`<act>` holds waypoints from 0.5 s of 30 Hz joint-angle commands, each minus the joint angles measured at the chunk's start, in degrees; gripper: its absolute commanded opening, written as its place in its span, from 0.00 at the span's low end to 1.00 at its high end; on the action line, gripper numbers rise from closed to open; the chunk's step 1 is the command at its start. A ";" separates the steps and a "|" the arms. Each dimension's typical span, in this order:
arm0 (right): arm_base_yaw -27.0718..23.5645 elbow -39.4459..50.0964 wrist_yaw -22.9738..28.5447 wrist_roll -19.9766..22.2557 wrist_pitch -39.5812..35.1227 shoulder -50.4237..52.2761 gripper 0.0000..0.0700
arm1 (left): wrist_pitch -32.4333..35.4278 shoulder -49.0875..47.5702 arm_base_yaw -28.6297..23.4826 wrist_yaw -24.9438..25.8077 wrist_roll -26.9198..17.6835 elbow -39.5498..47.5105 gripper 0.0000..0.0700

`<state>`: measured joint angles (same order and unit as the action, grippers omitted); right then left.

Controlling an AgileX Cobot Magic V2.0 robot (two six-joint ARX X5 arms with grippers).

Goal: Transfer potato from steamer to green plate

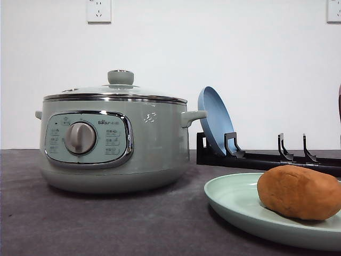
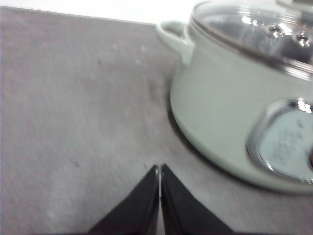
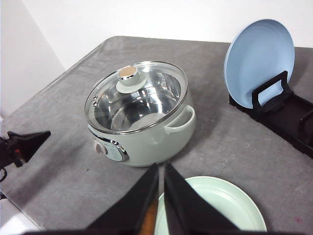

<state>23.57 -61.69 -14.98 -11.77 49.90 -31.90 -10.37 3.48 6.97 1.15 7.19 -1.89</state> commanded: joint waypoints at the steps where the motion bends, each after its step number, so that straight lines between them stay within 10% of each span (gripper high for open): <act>1: 0.28 -0.66 0.02 0.63 -0.69 -0.15 0.01 | -0.50 -0.74 -0.47 -0.29 -0.81 1.20 0.00; 15: 0.28 -0.66 0.02 0.63 -0.80 -0.15 0.01 | 0.35 -3.32 -2.90 -0.31 -5.43 1.20 0.00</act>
<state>23.57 -61.69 -14.98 -11.77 49.87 -31.90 -10.31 0.21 4.14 0.97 2.42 -1.85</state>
